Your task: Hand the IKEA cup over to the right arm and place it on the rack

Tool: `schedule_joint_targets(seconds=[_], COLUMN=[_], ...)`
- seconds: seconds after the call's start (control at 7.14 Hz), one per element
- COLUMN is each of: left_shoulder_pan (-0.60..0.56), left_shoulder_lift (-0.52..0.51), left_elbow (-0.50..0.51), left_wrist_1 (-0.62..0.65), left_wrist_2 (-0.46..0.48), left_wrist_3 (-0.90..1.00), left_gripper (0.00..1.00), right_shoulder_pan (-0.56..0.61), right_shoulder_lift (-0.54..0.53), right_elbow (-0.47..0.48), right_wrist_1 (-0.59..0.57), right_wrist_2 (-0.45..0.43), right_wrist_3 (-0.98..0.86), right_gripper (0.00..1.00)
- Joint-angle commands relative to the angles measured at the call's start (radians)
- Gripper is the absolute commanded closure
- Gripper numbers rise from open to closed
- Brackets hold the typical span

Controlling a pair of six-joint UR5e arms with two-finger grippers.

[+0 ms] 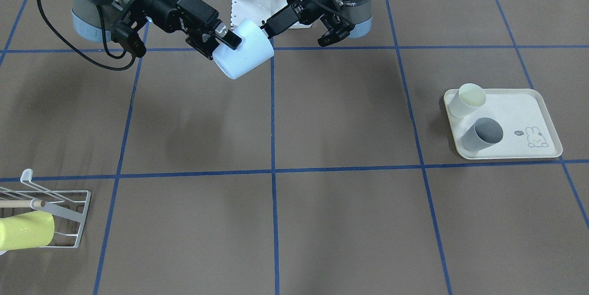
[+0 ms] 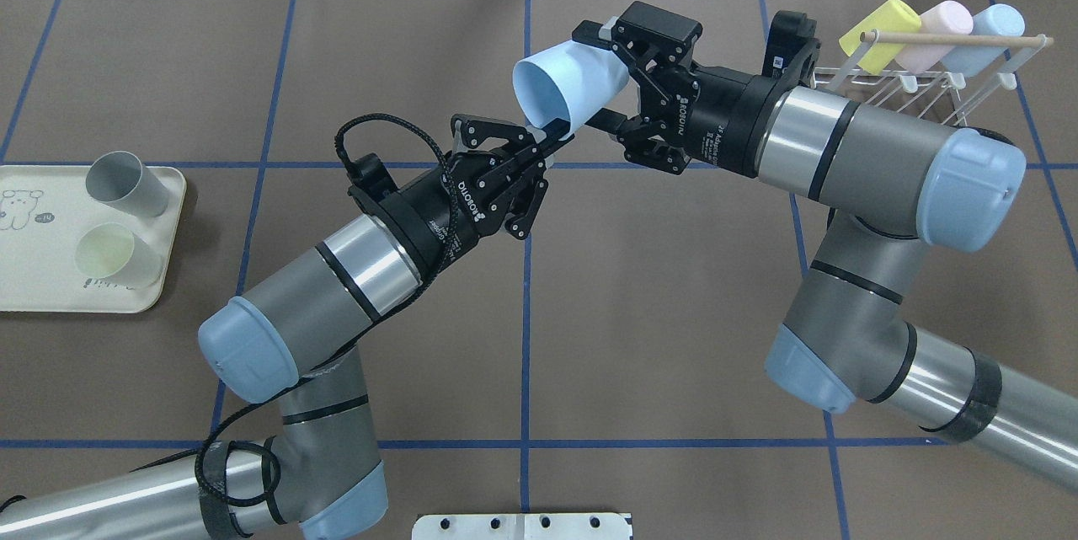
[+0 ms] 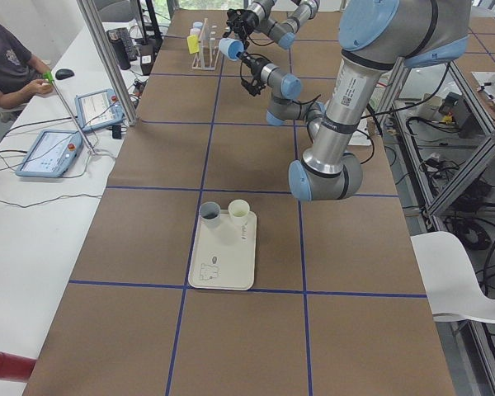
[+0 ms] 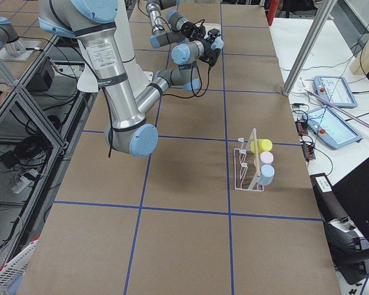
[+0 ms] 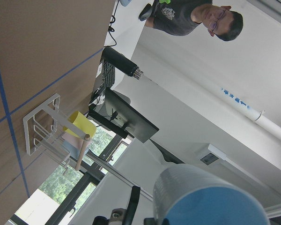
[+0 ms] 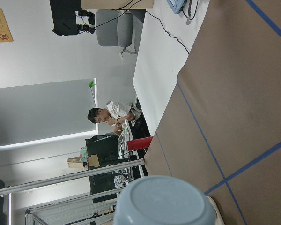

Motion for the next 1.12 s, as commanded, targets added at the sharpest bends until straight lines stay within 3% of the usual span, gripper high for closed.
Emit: schedule_joint_targets(seconds=[0.0, 0.28, 0.42, 0.56, 0.7, 0.98], left_shoulder_pan=[0.003, 0.003, 0.005, 0.003, 0.002, -0.003], left_shoulder_lift=[-0.009, -0.008, -0.008, -0.009, -0.024, -0.021], left_elbow=[0.000, 0.002, 0.002, 0.000, -0.010, -0.013], left_wrist_1=[0.000, 0.000, 0.003, 0.032, 0.050, 0.048], left_wrist_2=[0.002, 0.002, 0.000, 0.000, 0.000, 0.000], left_wrist_3=[0.000, 0.002, 0.002, 0.005, 0.025, 0.035], left_gripper=[1.00, 1.00, 1.00, 0.17, 0.00, 0.00], right_shoulder_pan=[0.000, 0.000, 0.000, 0.000, 0.000, 0.005], right_shoulder_lift=[0.000, 0.000, 0.003, 0.003, 0.002, 0.002], right_elbow=[-0.007, -0.007, -0.007, -0.008, -0.018, -0.021], right_wrist_1=[0.000, 0.000, 0.000, -0.001, 0.000, 0.020], right_wrist_2=[0.000, 0.000, -0.006, -0.009, -0.008, -0.008], right_wrist_3=[0.001, 0.001, 0.003, 0.001, -0.008, -0.008], right_gripper=[0.00, 0.01, 0.31, 0.99, 1.00, 1.00])
